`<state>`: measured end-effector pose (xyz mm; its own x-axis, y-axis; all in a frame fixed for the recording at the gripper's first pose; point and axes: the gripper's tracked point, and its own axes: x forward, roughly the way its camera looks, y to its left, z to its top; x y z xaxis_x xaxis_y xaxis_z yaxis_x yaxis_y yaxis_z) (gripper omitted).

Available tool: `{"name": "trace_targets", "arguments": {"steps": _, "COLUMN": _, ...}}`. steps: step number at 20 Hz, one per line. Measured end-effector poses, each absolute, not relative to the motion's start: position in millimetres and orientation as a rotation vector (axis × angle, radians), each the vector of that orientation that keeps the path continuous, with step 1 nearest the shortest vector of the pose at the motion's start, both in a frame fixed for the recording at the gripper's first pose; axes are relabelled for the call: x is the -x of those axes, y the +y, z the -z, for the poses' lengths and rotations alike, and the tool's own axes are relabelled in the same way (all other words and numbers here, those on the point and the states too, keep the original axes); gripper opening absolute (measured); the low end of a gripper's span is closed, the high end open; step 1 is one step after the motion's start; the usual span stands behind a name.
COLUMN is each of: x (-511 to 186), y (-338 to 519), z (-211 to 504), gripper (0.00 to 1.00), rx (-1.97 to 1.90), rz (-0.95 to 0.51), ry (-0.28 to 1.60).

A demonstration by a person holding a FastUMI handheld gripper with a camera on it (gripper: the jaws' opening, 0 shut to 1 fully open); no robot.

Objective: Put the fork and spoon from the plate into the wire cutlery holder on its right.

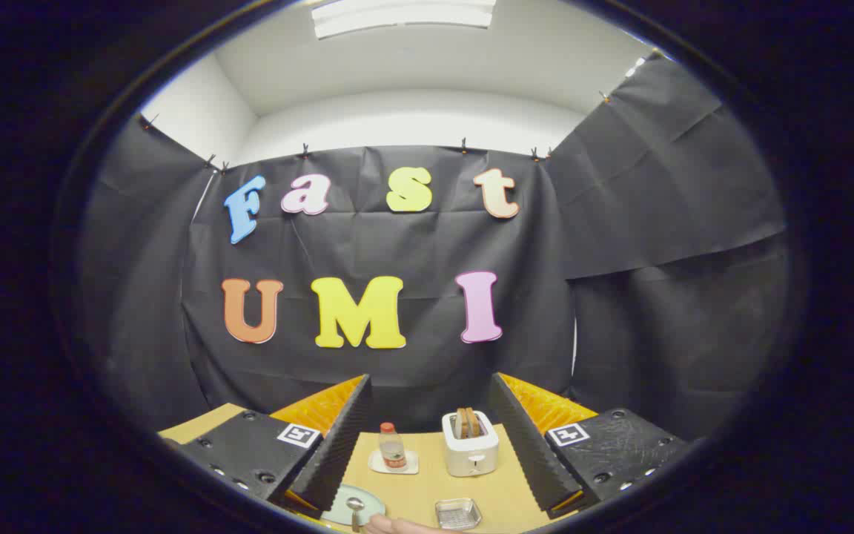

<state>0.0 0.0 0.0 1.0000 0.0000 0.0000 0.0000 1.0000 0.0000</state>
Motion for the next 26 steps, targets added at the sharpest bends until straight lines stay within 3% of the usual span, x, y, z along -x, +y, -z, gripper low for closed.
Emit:
{"name": "trace_targets", "arguments": {"steps": 5, "x": 6, "y": 43, "z": 14, "gripper": 0.95, "rx": 0.030, "rz": -0.023, "ry": 0.072}}
{"name": "trace_targets", "arguments": {"steps": 17, "x": -1, "y": 47, "z": 27, "gripper": 0.95, "rx": 0.056, "rz": 0.012, "ry": 0.130}}
{"name": "trace_targets", "arguments": {"steps": 26, "x": -25, "y": 68, "z": 94, "gripper": 0.96, "rx": 0.088, "rz": -0.014, "ry": 0.262}}
